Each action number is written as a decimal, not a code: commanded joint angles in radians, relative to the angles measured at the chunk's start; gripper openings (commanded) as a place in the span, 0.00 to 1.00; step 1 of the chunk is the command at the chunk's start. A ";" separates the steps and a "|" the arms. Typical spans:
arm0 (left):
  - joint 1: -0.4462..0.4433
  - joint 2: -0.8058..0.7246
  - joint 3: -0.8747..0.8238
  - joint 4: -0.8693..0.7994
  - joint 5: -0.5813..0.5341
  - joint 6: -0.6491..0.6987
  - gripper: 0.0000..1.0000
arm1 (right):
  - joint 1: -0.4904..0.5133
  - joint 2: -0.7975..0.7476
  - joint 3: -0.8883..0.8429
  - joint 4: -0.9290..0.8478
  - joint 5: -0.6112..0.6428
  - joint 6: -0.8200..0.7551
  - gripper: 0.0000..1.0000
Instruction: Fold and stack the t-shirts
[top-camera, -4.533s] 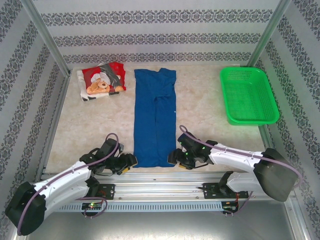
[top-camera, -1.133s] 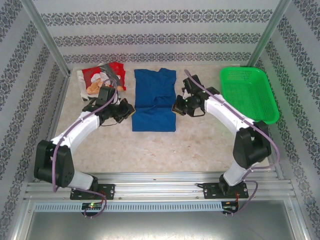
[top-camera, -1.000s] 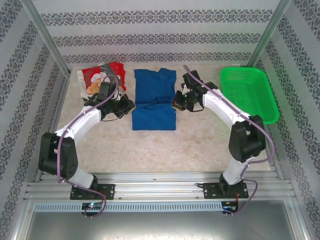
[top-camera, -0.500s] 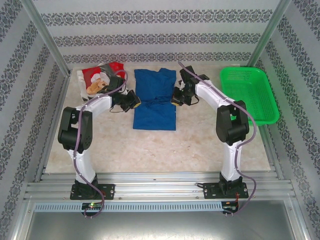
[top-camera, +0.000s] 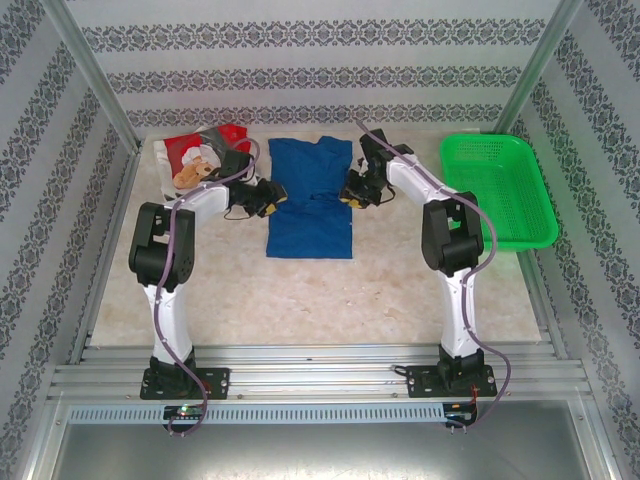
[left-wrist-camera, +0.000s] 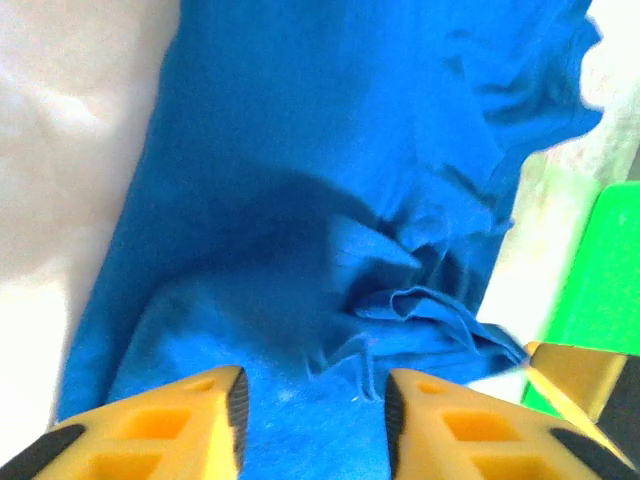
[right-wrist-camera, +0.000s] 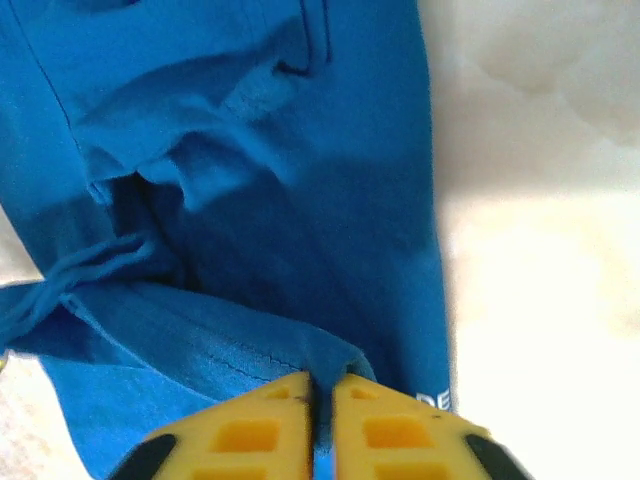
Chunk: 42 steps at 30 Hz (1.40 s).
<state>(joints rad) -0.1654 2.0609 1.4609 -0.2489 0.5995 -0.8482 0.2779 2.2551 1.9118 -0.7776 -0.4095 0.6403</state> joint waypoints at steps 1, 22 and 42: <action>0.030 -0.019 0.100 0.060 0.013 -0.044 0.50 | -0.029 -0.012 0.100 0.048 -0.023 0.028 0.41; 0.016 -0.493 -0.454 -0.043 0.097 0.167 0.64 | 0.109 -0.570 -0.741 0.272 0.018 0.008 0.64; -0.040 -0.399 -0.557 -0.101 0.033 0.154 0.53 | 0.181 -0.457 -0.818 0.347 0.058 0.082 0.61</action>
<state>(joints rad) -0.1905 1.6436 0.9230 -0.3450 0.6502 -0.6991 0.4526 1.7802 1.1011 -0.4435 -0.3779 0.7086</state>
